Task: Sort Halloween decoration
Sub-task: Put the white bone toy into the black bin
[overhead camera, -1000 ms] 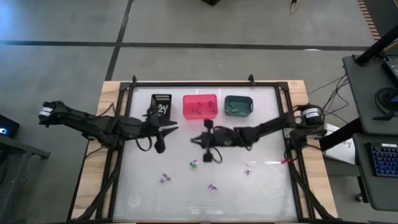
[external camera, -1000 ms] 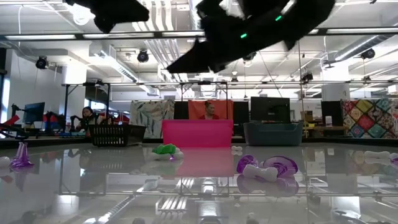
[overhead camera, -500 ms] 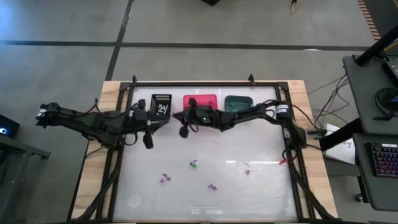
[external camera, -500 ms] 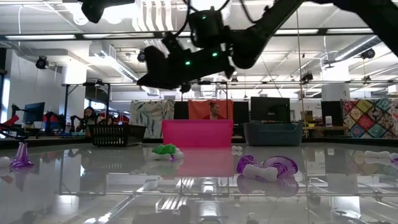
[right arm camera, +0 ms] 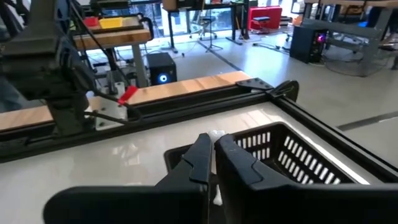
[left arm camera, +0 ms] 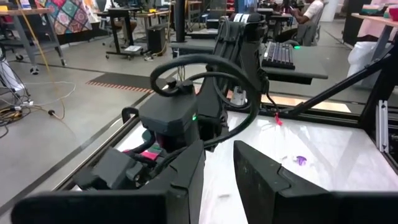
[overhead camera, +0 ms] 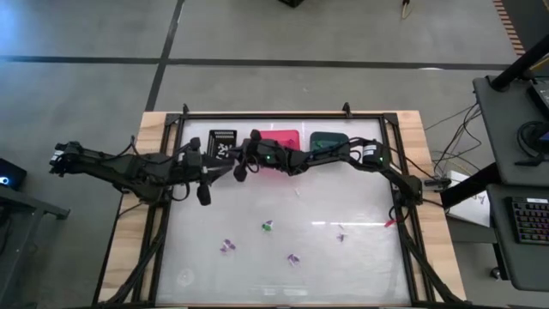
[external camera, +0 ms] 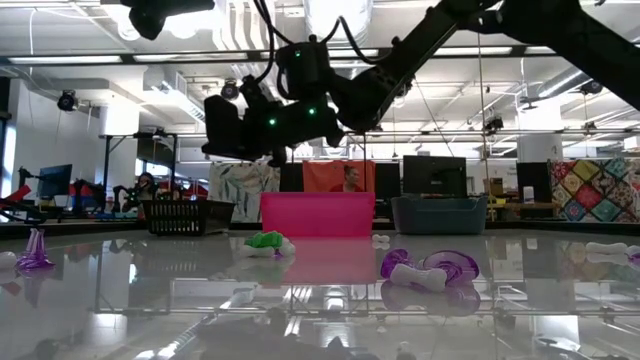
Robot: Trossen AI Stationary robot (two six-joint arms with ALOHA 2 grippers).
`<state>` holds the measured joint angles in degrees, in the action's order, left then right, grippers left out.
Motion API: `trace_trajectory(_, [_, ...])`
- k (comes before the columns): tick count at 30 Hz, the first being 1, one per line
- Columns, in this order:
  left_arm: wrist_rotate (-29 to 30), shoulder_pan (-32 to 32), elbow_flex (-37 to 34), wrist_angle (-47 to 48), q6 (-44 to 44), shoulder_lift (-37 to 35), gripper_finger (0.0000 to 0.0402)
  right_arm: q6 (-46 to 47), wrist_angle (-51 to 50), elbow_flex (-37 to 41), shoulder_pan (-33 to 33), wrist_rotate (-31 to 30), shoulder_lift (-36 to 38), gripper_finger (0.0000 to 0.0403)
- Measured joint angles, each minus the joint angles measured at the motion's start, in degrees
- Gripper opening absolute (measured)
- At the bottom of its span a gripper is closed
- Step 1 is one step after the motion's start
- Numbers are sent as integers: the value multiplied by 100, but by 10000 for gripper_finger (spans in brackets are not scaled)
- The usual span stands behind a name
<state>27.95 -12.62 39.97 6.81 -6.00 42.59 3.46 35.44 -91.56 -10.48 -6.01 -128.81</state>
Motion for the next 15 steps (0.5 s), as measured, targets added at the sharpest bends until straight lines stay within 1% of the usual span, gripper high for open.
trace_trajectory(5, [-1,1,0,18,2,2,72,-8,-1,-5,-2,1,0,14])
trace_trajectory(15, [2,2,0,-12,13,17,72,183,2,-10,-3,-1,-32,76])
